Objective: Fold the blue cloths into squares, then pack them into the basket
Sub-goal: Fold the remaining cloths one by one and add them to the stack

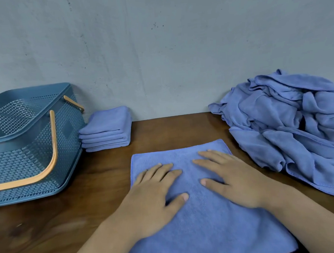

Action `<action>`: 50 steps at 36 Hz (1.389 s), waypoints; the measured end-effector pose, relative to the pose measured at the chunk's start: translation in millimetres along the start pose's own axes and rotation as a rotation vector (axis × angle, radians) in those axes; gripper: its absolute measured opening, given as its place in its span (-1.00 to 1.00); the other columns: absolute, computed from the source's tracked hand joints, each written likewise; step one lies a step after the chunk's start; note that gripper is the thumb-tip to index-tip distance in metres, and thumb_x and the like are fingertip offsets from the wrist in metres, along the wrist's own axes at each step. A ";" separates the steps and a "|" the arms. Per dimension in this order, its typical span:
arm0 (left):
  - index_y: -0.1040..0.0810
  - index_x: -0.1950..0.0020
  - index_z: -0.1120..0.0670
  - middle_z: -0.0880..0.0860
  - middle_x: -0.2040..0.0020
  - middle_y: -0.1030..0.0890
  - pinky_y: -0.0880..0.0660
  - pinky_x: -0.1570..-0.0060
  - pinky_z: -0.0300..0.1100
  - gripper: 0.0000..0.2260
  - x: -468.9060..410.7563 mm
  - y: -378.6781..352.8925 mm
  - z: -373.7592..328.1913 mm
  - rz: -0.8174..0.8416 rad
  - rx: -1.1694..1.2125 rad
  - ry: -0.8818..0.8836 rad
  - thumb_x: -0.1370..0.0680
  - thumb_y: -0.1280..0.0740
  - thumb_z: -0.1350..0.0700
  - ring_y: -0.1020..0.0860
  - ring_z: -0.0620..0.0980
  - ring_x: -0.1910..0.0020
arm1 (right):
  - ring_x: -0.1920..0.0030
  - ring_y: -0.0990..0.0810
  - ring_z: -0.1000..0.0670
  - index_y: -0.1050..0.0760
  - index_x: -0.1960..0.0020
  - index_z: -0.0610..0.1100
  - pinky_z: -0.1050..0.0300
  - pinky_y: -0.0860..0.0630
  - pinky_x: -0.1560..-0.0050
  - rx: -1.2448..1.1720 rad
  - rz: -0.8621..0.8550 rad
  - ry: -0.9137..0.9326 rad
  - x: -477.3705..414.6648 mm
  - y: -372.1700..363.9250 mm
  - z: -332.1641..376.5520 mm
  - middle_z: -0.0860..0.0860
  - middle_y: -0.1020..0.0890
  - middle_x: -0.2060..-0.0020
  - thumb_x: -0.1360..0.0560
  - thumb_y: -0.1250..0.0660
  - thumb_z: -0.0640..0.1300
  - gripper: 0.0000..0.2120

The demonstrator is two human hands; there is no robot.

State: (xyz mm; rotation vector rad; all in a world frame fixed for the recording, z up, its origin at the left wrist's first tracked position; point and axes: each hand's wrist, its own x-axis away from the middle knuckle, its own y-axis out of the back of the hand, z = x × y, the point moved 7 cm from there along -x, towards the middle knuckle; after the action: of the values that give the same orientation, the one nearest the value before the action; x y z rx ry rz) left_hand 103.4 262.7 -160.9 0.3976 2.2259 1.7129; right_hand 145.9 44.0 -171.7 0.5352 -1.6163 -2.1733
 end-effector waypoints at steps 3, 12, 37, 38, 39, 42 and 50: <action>-0.01 -0.68 -0.34 -0.36 -0.67 0.13 0.23 -0.66 -0.09 -0.35 -2.1 -1.0 17.3 0.048 0.024 0.050 -0.61 0.01 -0.50 0.26 -0.26 -0.65 | -0.66 0.19 0.21 0.02 -0.67 0.35 0.08 0.10 -0.67 -0.009 0.041 -0.095 -2.0 1.9 -9.0 0.27 0.10 -0.68 -0.53 0.04 0.58 -0.23; -0.31 -0.60 -0.16 -0.13 -0.64 -0.28 -0.18 -0.59 0.12 -0.48 -5.2 29.3 90.3 -0.198 0.027 0.397 -0.67 -0.07 -0.31 -0.19 -0.03 -0.64 | -0.66 0.37 0.04 0.16 -0.67 0.35 0.02 0.23 -0.66 0.076 0.082 -0.221 -8.6 0.6 -12.2 0.17 0.27 -0.67 -0.50 0.09 0.61 -0.18; -0.51 0.32 0.06 -0.08 0.46 -0.50 -0.34 0.41 -0.28 -0.70 111.8 32.6 53.2 -0.166 0.380 0.573 -0.56 -0.46 0.01 -0.43 -0.16 0.45 | -0.67 0.37 -0.09 0.16 -0.61 0.50 -0.12 0.22 -0.66 -0.013 0.126 -0.288 -1.0 1.2 -11.1 0.14 0.24 -0.69 -0.41 0.06 0.71 -0.16; -0.50 0.31 0.06 -0.08 0.44 -0.52 -0.35 0.41 -0.27 -0.71 112.0 32.8 52.9 -0.170 0.369 0.579 -0.56 -0.46 0.02 -0.45 -0.15 0.43 | -0.67 0.37 -0.09 0.16 -0.61 0.49 -0.12 0.22 -0.66 -0.017 0.127 -0.284 -1.1 1.3 -10.1 0.14 0.24 -0.69 -0.40 0.06 0.71 -0.16; -0.50 0.28 0.04 -0.08 0.41 -0.54 -0.35 0.39 -0.27 -0.74 111.2 34.3 52.7 -0.183 0.348 0.580 -0.55 -0.45 0.02 -0.47 -0.14 0.40 | -0.67 0.37 -0.09 0.16 -0.61 0.49 -0.13 0.22 -0.66 -0.020 0.128 -0.280 -1.6 1.5 -9.6 0.14 0.24 -0.69 -0.40 0.06 0.72 -0.15; -0.46 0.16 -0.06 -0.10 0.22 -0.52 -0.43 0.19 -0.14 -0.83 98.8 45.7 44.6 -0.274 0.160 0.520 -0.58 -0.41 0.01 -0.48 -0.12 0.20 | -0.67 0.36 -0.14 0.19 -0.63 0.45 -0.19 0.22 -0.66 0.010 0.134 -0.274 -0.3 3.1 -9.4 0.10 0.24 -0.70 -0.41 0.10 0.71 -0.14; -0.26 -0.61 -0.17 -0.18 -0.63 -0.26 -0.18 -0.56 -0.08 -0.54 47.5 11.5 -18.1 -0.010 -0.014 0.219 -0.71 -0.12 -0.22 -0.20 -0.10 -0.62 | -0.70 0.20 -0.13 0.07 -0.72 0.16 -0.19 0.08 -0.66 0.093 0.105 -0.203 29.4 6.8 51.7 0.00 0.12 -0.72 -0.64 0.13 0.46 -0.26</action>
State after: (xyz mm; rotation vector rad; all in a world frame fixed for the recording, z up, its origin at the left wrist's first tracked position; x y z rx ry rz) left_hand 53.1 268.4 -148.8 0.2030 2.3591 1.8447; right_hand 94.8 69.4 -153.7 0.2546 -1.8146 -2.1406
